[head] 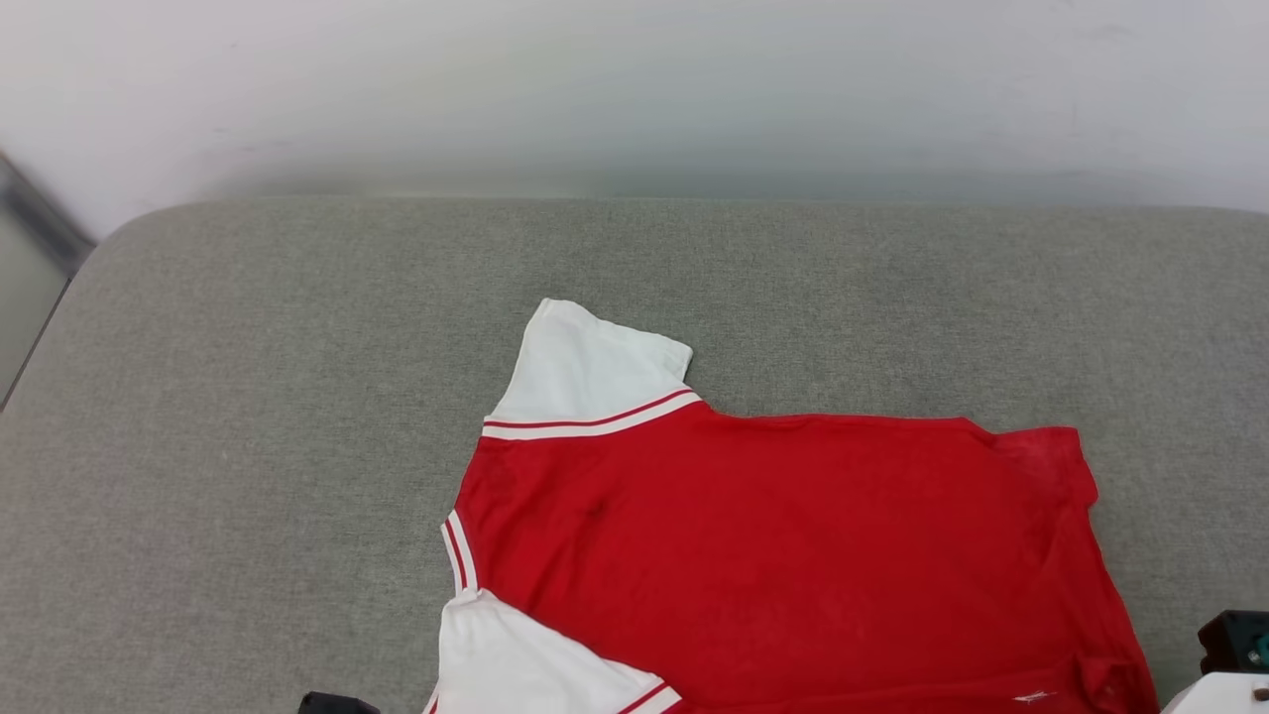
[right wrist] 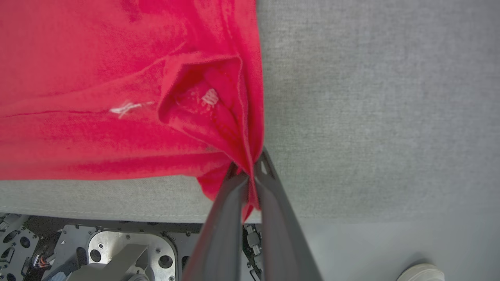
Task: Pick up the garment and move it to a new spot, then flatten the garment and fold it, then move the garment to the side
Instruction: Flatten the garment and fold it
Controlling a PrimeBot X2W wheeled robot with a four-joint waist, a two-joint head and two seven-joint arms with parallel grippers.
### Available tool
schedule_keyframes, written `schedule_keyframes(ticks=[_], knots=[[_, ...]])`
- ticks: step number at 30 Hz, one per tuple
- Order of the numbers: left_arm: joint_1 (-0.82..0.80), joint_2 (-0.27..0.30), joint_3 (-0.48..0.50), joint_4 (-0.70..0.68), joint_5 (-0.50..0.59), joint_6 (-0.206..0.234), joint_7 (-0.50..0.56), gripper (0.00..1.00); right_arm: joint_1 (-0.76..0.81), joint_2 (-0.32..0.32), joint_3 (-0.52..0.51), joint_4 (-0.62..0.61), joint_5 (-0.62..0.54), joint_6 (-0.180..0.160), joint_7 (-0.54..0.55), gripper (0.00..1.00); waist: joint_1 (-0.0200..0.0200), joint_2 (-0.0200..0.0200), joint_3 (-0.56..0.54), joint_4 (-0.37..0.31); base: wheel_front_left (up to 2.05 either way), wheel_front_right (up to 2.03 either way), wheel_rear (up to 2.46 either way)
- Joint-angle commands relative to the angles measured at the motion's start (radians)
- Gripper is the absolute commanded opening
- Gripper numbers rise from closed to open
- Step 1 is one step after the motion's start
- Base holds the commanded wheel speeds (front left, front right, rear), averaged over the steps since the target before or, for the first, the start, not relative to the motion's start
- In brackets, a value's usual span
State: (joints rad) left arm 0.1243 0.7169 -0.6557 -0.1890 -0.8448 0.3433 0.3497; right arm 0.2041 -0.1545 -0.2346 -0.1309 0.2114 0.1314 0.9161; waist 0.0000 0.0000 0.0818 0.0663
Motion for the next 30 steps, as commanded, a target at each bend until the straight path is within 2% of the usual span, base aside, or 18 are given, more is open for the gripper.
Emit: schedule_keyframes(ticks=[1, 5, 6, 7, 8, 13, 17, 24, 26, 28, 30], knots=[[0.01, -0.005, -0.006, 0.015, -0.003, -0.008, -0.003, 0.0, 0.011, 0.003, 0.0, 0.002, -0.004, -0.001, 0.001, 0.0, 0.0, 0.0, 0.002, -0.003, 0.0, 0.0, 0.0], [-0.008, -0.027, -0.022, 0.061, -0.002, -0.033, -0.012, 0.0, 0.003, 0.01, 0.012, 0.038, 0.0, -0.001, -0.006, 0.0, 0.0, 0.0, 0.002, -0.006, 0.0, 0.0, 0.0], [-0.02, -0.033, -0.028, 0.088, 0.01, -0.041, -0.022, 0.46, -0.004, 0.005, 0.024, 0.06, 0.004, -0.001, -0.014, 0.0, 0.0, 0.0, 0.002, -0.006, 0.0, 0.0, 0.0], [-0.026, -0.037, -0.03, 0.101, 0.016, -0.042, -0.029, 0.98, -0.011, 0.002, 0.029, 0.066, 0.009, -0.001, -0.028, 0.45, 0.0, 0.0, 0.002, -0.006, 0.0, 0.0, 0.0], [-0.03, -0.043, -0.03, 0.113, 0.021, -0.044, -0.037, 1.0, -0.017, 0.004, 0.026, 0.076, 0.013, -0.001, -0.039, 1.0, 0.0, 0.0, 0.001, -0.006, 0.0, 0.0, 0.0], [-0.05, -0.058, -0.018, 0.141, 0.038, -0.063, -0.1, 1.0, -0.03, -0.016, 0.046, 0.094, 0.028, -0.001, -0.086, 1.0, 0.0, 0.0, -0.007, -0.006, 0.0, 0.0, 0.0], [-0.08, -0.072, 0.012, 0.125, 0.065, -0.088, -0.206, 1.0, -0.063, -0.013, 0.034, 0.068, 0.047, -0.001, -0.163, 1.0, 0.0, 0.0, -0.016, -0.004, 0.0, 0.0, 0.0], [-0.144, -0.111, 0.091, 0.115, 0.149, -0.078, -0.459, 1.0, -0.126, -0.031, 0.089, -0.009, 0.073, -0.001, -0.369, 1.0, 0.0, 0.0, -0.034, -0.01, 0.0, 0.0, 0.0], [-0.158, -0.126, 0.099, 0.109, 0.165, -0.104, -0.533, 1.0, -0.143, -0.042, 0.113, -0.025, 0.068, -0.001, -0.438, 1.0, 0.0, 0.0, -0.036, -0.013, 0.0, 0.0, 0.0], [-0.17, -0.142, 0.126, 0.111, 0.174, -0.11, -0.581, 1.0, -0.154, -0.045, 0.115, -0.034, 0.042, -0.001, -0.517, 1.0, 0.0, 0.0, -0.037, -0.015, 0.0, 0.0, 0.0], [-0.174, -0.16, 0.16, 0.115, 0.197, -0.1, -0.604, 1.0, -0.161, -0.019, 0.119, -0.033, 0.033, -0.001, -0.586, 1.0, 0.0, 0.0, -0.037, -0.018, 0.0, 0.0, 0.0]])
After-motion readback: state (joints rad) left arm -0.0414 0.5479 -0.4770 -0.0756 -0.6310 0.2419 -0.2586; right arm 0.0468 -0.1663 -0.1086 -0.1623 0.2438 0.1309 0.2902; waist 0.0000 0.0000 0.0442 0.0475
